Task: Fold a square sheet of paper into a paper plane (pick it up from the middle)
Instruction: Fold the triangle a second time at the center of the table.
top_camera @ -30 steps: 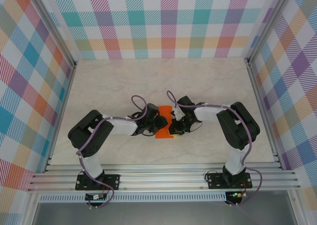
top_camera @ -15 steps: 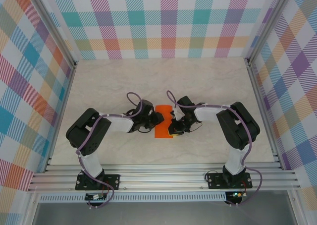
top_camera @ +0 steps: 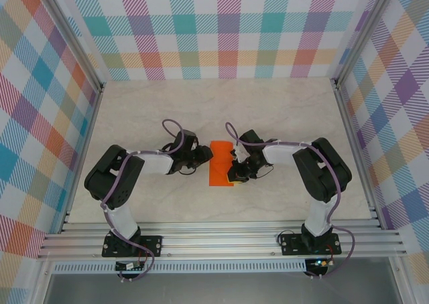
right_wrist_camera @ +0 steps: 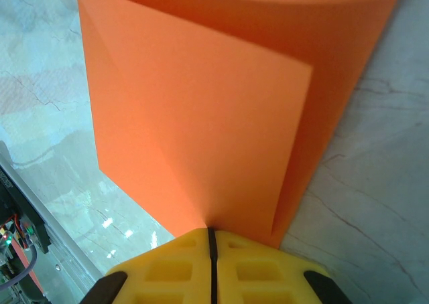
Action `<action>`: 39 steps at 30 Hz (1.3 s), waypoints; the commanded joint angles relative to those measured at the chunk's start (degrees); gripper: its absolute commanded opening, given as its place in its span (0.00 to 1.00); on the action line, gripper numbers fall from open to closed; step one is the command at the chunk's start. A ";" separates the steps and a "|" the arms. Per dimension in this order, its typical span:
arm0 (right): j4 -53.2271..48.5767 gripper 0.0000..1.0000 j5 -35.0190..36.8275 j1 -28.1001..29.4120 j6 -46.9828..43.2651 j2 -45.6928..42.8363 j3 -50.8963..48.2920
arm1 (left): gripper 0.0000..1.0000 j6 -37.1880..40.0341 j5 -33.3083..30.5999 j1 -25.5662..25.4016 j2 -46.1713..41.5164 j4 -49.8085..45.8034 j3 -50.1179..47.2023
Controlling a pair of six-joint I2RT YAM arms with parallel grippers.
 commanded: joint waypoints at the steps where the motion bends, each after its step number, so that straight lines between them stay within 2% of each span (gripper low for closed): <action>1: -5.40 0.08 7.09 0.08 -0.12 3.01 -2.82 | 0.35 4.19 -4.85 2.05 -1.48 -4.57 0.20; 6: -5.61 0.08 6.88 0.07 0.00 2.77 -2.26 | 0.36 2.21 -2.17 1.60 -6.18 -3.73 -0.19; 11: -5.65 0.08 6.81 0.08 0.00 2.50 -1.99 | 0.35 0.75 1.19 -2.20 -9.66 -3.31 -0.08; 20: -4.96 0.09 4.59 0.08 0.43 0.94 -1.07 | 0.30 -2.94 6.06 -6.29 -2.13 0.10 1.52; 28: -5.91 0.11 2.58 0.22 0.60 -2.63 0.54 | 0.27 -2.78 2.82 -6.56 3.52 -3.68 3.20; 39: -5.47 0.13 3.60 3.05 2.90 -2.59 6.64 | 0.26 -3.01 2.04 -6.56 3.65 -4.40 2.19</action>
